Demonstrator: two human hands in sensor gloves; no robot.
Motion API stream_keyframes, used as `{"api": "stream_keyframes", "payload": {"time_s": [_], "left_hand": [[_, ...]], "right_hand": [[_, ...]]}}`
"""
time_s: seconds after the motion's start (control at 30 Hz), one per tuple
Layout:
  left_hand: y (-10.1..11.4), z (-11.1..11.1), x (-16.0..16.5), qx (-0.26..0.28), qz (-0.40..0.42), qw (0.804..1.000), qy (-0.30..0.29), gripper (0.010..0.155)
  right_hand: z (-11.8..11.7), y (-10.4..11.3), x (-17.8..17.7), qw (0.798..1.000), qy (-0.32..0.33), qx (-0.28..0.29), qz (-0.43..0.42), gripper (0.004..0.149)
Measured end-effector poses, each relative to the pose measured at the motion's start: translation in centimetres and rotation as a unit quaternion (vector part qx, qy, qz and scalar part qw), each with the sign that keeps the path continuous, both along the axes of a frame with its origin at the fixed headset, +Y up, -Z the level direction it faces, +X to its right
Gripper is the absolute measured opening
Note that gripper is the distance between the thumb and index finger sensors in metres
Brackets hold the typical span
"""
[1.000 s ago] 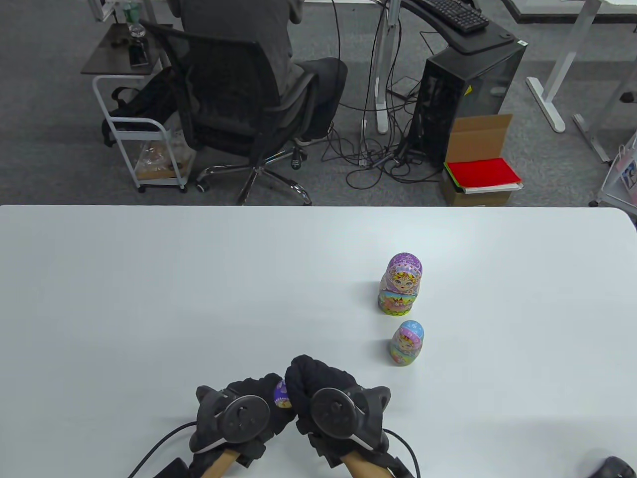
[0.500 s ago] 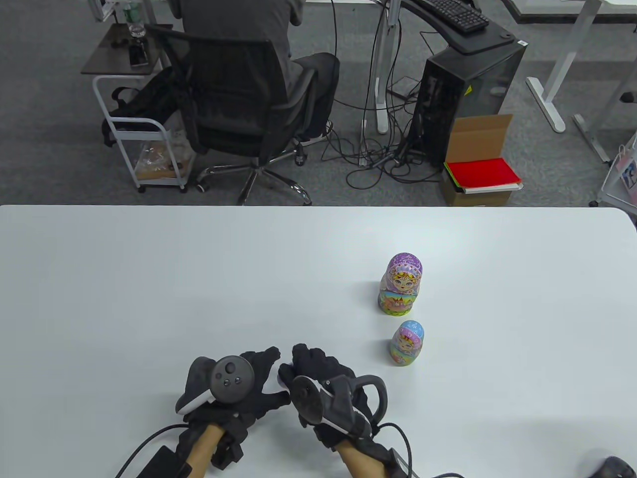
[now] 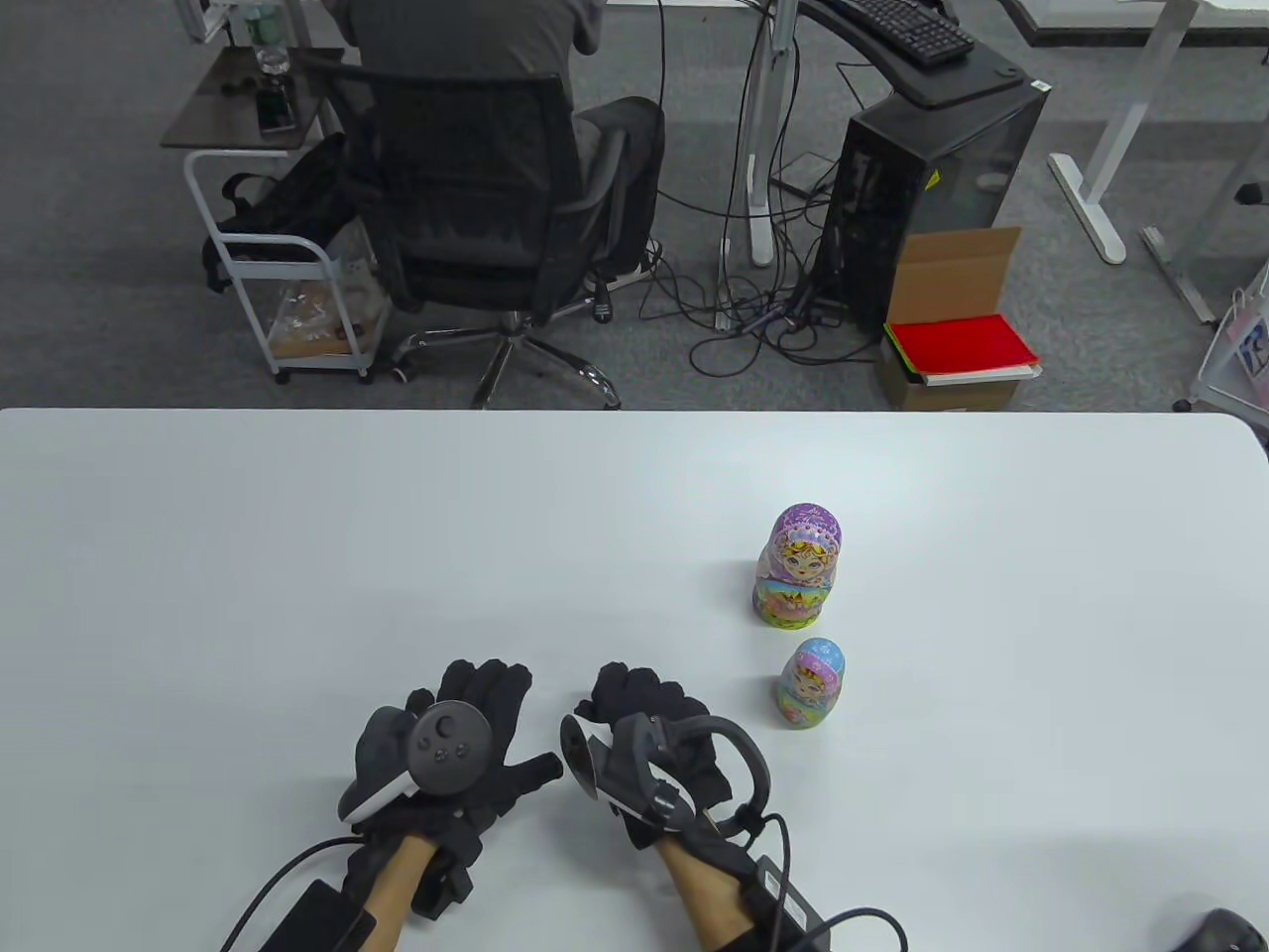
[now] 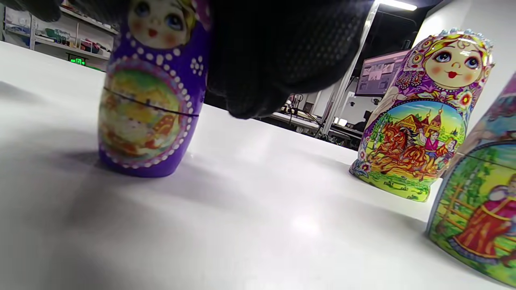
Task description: Nest individual Russian dolls into a nested set
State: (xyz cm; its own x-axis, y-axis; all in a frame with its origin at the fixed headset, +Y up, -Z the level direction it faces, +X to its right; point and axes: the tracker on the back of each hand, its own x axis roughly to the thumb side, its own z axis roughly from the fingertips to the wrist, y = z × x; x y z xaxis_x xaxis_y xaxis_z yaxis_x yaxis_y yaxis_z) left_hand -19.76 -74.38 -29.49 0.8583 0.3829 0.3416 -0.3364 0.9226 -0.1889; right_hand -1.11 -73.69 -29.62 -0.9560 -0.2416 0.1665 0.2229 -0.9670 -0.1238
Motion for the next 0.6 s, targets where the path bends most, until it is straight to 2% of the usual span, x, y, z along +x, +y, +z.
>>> {"api": "stream_keyframes", "payload": {"time_s": [0.1, 0.23, 0.33, 0.4, 0.5, 0.6], "left_hand": [[0.0, 0.1, -0.3, 0.001, 0.005, 1.000, 0.000, 0.096], [0.2, 0.2, -0.6, 0.021, -0.005, 1.000, 0.006, 0.095], [0.2, 0.2, -0.6, 0.022, -0.006, 1.000, 0.009, 0.094], [0.1, 0.2, -0.6, 0.015, -0.007, 1.000, 0.008, 0.094], [0.0, 0.2, -0.3, 0.015, -0.012, 1.000, 0.006, 0.093], [0.0, 0.2, 0.0, 0.015, -0.016, 1.000, 0.002, 0.092]], "right_hand": [[0.5, 0.5, 0.5, 1.000, -0.001, -0.005, -0.025, 0.069], [1.4, 3.1, 2.6, 0.997, -0.011, 0.051, -0.065, 0.070], [1.6, 4.7, 5.6, 0.991, -0.046, 0.092, -0.086, 0.071], [1.3, 4.9, 7.7, 0.988, -0.081, 0.101, -0.086, 0.072], [0.3, 4.0, 11.5, 0.983, -0.146, 0.076, -0.086, 0.079], [-0.7, 2.3, 14.2, 0.973, -0.195, 0.008, -0.127, 0.089]]}}
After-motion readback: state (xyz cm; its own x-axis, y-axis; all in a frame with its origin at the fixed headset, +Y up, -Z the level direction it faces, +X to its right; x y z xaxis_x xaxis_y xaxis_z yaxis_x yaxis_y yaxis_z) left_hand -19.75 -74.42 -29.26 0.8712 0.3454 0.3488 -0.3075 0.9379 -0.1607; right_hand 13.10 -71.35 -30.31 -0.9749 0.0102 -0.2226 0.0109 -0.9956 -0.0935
